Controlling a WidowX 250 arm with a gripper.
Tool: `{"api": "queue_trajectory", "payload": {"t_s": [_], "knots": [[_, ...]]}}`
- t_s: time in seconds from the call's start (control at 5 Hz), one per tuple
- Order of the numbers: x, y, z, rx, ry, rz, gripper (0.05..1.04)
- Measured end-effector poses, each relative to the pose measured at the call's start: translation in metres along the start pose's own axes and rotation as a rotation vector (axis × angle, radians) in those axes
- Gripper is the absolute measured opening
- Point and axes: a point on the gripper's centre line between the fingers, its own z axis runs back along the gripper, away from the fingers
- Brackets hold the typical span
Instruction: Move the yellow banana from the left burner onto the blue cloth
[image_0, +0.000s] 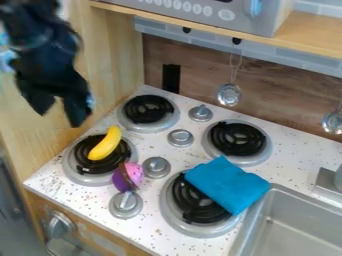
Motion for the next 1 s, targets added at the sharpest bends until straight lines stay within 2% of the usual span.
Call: {"api": "queue_trajectory", "payload": {"t_s": [0.2, 0.4, 0.6, 0.8, 1.0], "knots": [[0.025, 0.002, -0.032, 0.007, 0.023, 0.015, 1.0], [0.033, 0.009, -0.063, 0.033, 0.045, 0.028, 1.0], [0.037, 0.021, -0.087, 0.101, 0.082, 0.043, 1.0], [0.046, 0.027, -0.103, 0.162, 0.111, 0.041, 1.0], [0.058, 0.033, -0.113, 0.178, 0.12, 0.041, 1.0]]}}
